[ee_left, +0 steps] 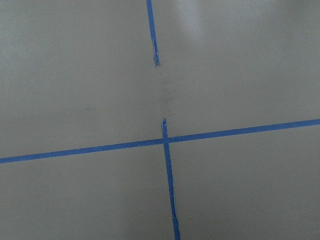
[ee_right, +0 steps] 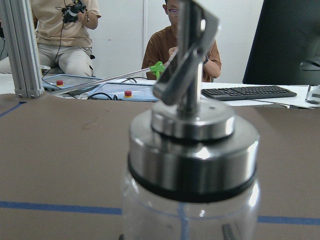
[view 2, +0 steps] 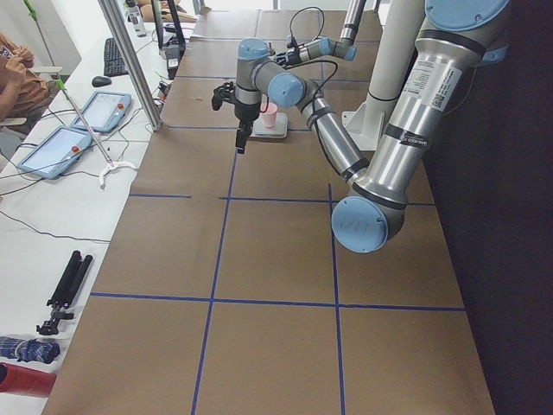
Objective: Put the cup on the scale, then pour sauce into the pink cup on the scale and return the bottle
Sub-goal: 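Close the right gripper around the glass bottle, then lift the bottle with the right gripper and carry it toward the scale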
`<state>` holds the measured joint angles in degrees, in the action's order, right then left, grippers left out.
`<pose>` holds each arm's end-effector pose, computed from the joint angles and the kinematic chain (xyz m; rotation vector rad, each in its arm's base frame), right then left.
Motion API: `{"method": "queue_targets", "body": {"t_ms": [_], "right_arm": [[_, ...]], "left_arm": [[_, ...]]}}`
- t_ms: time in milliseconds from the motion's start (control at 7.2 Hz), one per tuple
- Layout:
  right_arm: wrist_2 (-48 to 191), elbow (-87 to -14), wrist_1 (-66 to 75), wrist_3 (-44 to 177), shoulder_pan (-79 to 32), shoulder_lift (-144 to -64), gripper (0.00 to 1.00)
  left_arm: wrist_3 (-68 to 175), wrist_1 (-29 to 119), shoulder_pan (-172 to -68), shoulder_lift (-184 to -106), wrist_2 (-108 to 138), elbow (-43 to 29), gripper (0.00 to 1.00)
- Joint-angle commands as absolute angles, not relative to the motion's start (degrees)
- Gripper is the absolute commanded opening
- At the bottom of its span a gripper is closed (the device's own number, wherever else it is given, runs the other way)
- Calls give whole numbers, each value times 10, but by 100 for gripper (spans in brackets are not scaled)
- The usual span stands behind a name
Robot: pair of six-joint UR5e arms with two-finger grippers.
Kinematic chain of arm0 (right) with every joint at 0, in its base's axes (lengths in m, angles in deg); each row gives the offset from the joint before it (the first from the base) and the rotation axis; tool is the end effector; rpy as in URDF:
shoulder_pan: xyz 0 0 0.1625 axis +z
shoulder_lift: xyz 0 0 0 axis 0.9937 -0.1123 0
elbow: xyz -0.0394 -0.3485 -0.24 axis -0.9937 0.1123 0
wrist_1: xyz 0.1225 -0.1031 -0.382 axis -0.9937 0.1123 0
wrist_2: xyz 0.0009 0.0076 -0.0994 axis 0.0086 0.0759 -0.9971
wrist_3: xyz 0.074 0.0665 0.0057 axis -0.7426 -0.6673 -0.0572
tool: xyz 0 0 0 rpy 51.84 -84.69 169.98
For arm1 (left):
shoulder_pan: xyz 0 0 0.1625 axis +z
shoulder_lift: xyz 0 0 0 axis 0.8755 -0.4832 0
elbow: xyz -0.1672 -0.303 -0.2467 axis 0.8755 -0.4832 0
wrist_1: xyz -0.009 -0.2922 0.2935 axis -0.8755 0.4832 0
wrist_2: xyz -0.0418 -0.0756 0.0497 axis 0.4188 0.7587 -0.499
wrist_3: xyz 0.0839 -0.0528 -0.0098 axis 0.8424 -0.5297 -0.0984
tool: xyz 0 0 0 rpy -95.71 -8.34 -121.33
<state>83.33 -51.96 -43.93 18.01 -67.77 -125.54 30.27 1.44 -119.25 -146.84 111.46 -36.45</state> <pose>-0.4005 -0.3367 0.4986 1.1555 -0.6692 0.4043 0.2061 -0.4956 0.2660 0.2147 0.7267 0.0454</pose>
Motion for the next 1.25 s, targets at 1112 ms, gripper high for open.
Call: {"method": "queue_targets", "body": {"t_ms": [1112], "right_arm": [[902,-583,-486,518,-618,-1227,0]], "left_arm": [[313,17,-1206,-1467,1115,-369,100]]}}
